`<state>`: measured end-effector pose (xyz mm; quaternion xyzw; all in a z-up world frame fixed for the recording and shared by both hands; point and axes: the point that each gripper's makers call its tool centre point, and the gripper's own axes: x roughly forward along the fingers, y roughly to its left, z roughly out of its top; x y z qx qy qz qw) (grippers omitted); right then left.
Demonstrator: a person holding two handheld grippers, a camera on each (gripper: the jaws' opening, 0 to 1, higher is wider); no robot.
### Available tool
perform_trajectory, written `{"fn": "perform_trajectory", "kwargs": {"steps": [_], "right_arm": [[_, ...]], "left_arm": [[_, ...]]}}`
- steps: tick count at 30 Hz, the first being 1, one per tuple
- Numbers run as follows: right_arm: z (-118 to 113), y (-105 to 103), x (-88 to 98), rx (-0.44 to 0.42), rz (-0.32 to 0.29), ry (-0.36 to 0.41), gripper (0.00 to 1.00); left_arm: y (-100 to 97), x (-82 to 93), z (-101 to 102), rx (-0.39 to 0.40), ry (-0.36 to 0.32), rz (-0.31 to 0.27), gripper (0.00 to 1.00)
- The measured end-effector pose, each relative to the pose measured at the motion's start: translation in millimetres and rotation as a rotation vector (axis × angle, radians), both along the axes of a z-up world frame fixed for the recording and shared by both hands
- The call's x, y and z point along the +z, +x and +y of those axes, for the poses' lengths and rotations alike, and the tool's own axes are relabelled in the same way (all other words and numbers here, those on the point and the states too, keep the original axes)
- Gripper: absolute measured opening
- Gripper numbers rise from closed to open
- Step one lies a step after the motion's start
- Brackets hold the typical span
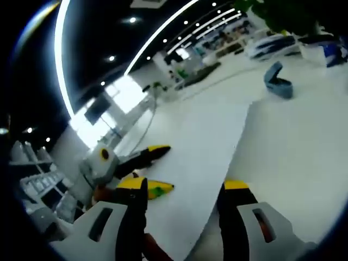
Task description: Pick up the paper insert the paper into the punch align the paper edges press the punch to punch holes
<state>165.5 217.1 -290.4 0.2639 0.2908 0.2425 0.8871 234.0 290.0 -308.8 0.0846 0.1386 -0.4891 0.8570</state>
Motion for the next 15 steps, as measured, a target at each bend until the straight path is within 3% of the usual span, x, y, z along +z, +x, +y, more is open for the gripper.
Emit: {"fn": "perform_trajectory", "kwargs": {"steps": [9, 15], "right_arm": [[-7.2, 9.2, -2.1, -0.035, -0.006, 0.02, 0.47], [-5.6, 23.9, -4.2, -0.039, -0.014, 0.037, 0.36]], "left_arm": [[-0.7, 0.1, 0.1, 0.003, -0.001, -0.001, 0.68], [-0.6, 0.2, 0.3, 0.003, -0.003, -0.001, 0.68]]}}
